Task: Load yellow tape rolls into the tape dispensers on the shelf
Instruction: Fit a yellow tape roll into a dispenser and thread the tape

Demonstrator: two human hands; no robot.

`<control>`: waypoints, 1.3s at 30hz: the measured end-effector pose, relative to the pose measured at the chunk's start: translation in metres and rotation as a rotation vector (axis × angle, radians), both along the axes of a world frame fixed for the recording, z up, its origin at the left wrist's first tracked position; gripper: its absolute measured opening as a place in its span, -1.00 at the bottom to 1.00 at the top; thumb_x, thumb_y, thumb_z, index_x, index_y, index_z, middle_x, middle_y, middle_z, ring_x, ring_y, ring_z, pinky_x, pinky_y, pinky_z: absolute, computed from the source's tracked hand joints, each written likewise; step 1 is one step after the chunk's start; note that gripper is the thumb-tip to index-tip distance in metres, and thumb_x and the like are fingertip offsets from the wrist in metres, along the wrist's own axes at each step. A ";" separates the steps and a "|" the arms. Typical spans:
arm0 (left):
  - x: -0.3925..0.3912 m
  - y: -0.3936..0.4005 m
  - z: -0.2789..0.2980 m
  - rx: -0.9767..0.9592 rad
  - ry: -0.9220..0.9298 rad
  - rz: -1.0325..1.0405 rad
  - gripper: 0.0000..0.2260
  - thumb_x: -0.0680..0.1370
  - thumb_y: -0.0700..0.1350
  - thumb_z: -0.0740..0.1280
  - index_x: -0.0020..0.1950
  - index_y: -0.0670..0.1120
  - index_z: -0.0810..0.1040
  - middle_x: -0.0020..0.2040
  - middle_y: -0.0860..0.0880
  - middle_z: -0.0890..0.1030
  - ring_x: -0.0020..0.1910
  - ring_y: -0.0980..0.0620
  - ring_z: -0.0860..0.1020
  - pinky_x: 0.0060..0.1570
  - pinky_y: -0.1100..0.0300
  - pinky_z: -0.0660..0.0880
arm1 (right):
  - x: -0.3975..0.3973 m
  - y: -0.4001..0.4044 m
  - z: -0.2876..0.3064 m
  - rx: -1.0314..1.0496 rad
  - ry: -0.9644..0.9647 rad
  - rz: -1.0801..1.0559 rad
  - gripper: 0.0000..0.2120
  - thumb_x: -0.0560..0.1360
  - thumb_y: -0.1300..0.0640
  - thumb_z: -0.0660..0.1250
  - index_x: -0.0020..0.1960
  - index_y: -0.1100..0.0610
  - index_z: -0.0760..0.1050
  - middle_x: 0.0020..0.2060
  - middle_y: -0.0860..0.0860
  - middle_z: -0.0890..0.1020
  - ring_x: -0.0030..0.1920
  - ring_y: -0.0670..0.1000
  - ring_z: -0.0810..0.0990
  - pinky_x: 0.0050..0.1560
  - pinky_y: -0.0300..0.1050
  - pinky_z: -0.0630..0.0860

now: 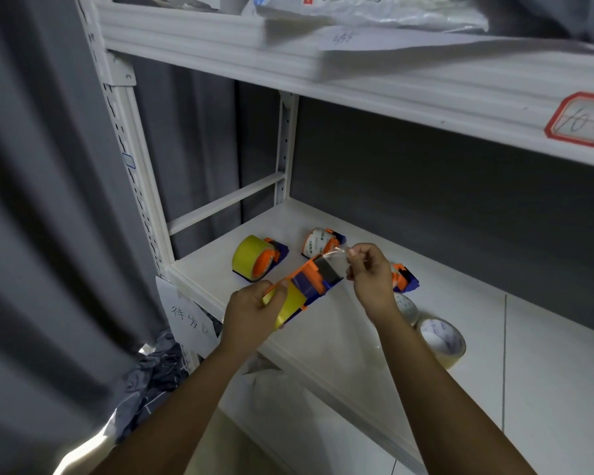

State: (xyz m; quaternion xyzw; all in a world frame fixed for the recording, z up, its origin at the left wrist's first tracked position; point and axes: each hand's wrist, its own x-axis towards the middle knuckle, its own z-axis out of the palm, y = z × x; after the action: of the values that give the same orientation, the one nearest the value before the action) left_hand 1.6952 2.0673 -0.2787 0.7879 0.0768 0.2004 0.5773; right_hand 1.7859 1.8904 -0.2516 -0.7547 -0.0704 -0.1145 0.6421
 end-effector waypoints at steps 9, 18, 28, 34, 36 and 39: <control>-0.001 0.004 -0.001 -0.056 0.012 -0.028 -0.69 0.52 -0.01 0.33 -0.26 -0.24 0.56 -0.43 -0.10 0.53 -0.37 -0.18 0.56 -0.37 -0.11 0.60 | -0.005 -0.002 0.002 0.094 0.205 0.011 -0.84 0.58 0.19 0.20 -0.15 0.05 0.46 -0.15 -0.03 0.60 -0.12 -0.05 0.60 -0.31 -0.31 0.55; -0.002 0.016 -0.010 -0.012 0.041 0.011 -0.64 0.54 -0.05 0.31 -0.46 -0.02 0.41 -0.54 0.11 0.45 -0.47 0.22 0.46 -0.51 0.44 0.36 | -0.015 -0.002 0.027 0.057 0.368 0.196 -0.84 0.61 0.23 0.12 -0.07 0.13 0.44 -0.21 -0.01 0.64 -0.30 -0.14 0.66 -0.39 -0.34 0.54; -0.003 0.017 -0.004 -0.067 -0.017 0.033 -0.59 0.53 -0.14 0.32 -0.53 0.02 0.46 -0.57 0.10 0.40 -0.44 0.12 0.41 -0.38 0.29 0.37 | -0.021 -0.003 0.031 0.172 0.434 0.208 -0.73 0.66 0.18 0.01 -0.06 0.15 0.46 -0.21 0.08 0.69 -0.24 -0.04 0.69 -0.30 -0.23 0.61; 0.000 0.022 0.002 -0.152 0.145 -0.092 -0.79 0.57 -0.10 0.24 -0.21 -0.16 0.53 -0.25 -0.10 0.51 -0.20 0.00 0.49 -0.18 0.17 0.40 | -0.021 -0.008 0.033 0.229 0.448 0.259 -0.70 0.62 0.25 0.04 -0.09 0.17 0.54 -0.12 0.16 0.70 -0.06 0.09 0.69 -0.11 -0.11 0.64; 0.001 0.023 0.001 -0.176 0.184 -0.104 -0.80 0.58 -0.11 0.23 -0.21 -0.14 0.50 -0.21 -0.12 0.49 -0.17 -0.01 0.48 -0.17 0.16 0.39 | -0.021 -0.009 0.034 0.245 0.445 0.267 -0.72 0.61 0.26 0.07 -0.10 0.17 0.54 -0.11 0.18 0.70 -0.05 0.12 0.68 -0.08 -0.08 0.64; 0.003 0.023 0.000 -0.222 0.194 -0.032 -0.76 0.55 -0.04 0.29 -0.32 -0.03 0.48 -0.27 -0.01 0.51 -0.17 0.00 0.49 -0.21 0.21 0.39 | -0.018 -0.010 0.034 0.272 0.455 0.298 -0.77 0.62 0.21 0.10 -0.05 0.18 0.53 -0.10 0.17 0.70 -0.05 0.11 0.69 -0.08 -0.07 0.64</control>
State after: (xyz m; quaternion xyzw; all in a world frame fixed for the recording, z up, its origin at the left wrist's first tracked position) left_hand 1.6981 2.0899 -0.2786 0.7358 0.1414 0.1043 0.6540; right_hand 1.7678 1.8809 -0.2177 -0.6493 -0.0189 0.1446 0.7464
